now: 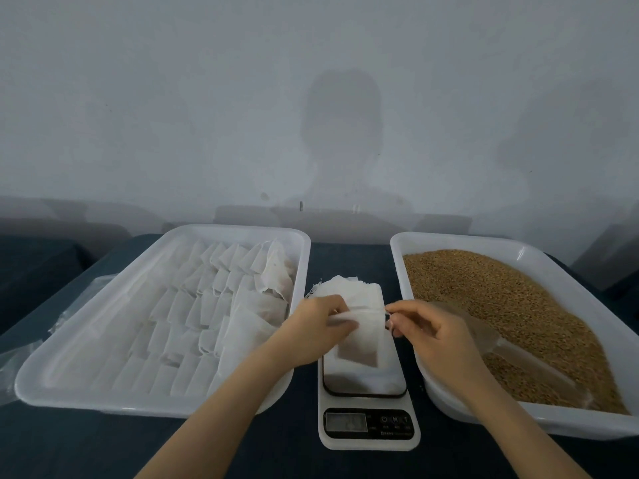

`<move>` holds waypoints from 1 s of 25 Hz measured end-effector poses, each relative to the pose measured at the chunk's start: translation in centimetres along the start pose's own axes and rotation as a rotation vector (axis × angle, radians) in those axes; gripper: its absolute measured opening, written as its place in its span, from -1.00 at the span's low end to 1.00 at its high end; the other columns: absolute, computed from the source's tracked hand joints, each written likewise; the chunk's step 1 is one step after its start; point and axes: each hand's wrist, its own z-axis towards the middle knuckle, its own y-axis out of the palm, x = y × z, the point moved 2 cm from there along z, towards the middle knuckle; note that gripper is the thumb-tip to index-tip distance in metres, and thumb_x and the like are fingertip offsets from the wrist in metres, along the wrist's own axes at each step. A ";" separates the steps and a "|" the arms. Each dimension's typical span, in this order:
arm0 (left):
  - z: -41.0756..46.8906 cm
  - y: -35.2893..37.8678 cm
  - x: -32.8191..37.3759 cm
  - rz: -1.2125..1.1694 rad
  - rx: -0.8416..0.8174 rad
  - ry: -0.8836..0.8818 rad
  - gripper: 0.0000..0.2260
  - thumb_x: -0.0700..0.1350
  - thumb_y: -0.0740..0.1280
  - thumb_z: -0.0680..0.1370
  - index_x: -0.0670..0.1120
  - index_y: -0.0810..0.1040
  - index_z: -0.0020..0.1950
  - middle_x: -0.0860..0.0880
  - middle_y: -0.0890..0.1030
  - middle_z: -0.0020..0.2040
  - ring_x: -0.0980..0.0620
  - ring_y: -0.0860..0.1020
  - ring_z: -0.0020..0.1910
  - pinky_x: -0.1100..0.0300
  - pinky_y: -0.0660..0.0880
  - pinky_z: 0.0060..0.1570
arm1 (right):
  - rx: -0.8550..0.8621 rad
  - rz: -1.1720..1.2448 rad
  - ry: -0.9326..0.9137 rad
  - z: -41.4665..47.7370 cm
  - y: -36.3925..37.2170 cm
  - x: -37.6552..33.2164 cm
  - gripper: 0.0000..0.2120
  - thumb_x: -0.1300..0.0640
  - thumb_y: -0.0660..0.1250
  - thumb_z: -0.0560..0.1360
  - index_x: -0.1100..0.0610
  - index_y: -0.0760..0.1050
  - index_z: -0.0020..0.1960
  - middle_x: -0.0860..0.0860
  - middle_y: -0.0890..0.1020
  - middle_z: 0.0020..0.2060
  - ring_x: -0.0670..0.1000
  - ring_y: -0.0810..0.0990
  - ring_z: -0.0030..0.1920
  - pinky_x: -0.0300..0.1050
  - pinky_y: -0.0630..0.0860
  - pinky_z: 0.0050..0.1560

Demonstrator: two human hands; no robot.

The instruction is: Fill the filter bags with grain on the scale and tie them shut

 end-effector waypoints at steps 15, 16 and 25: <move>1.8 -5.0 -8.1 -0.108 0.356 -0.616 -0.68 -0.30 0.23 0.57 -0.28 0.39 0.32 -0.23 0.55 0.08 -0.22 0.60 -0.04 -0.10 0.62 -0.08 | 0.090 -0.001 0.083 0.1 -0.6 0.7 -0.78 0.22 0.23 0.56 -0.07 0.54 0.04 -0.20 0.64 -0.20 -0.18 0.61 -0.22 -0.44 0.48 -0.14; 1.9 -5.1 -8.3 -0.081 0.359 -0.619 -0.66 -0.32 0.23 0.56 -0.26 0.38 0.34 -0.20 0.53 0.08 -0.21 0.59 -0.04 -0.10 0.62 -0.08 | 0.094 -0.007 0.080 0.0 -0.6 0.7 -0.78 0.23 0.23 0.56 -0.06 0.54 0.05 -0.20 0.64 -0.21 -0.18 0.61 -0.22 -0.44 0.47 -0.15; 0.5 -6.4 -7.5 0.044 0.419 -0.525 -0.50 -0.07 0.35 0.57 -0.20 0.28 0.43 -0.20 0.54 0.19 -0.18 0.56 0.09 0.08 0.50 -0.01 | 0.171 0.028 0.129 -0.1 -1.3 -0.1 -0.77 0.23 0.22 0.56 -0.05 0.55 0.03 -0.15 0.65 -0.22 -0.16 0.61 -0.21 -0.29 0.55 -0.13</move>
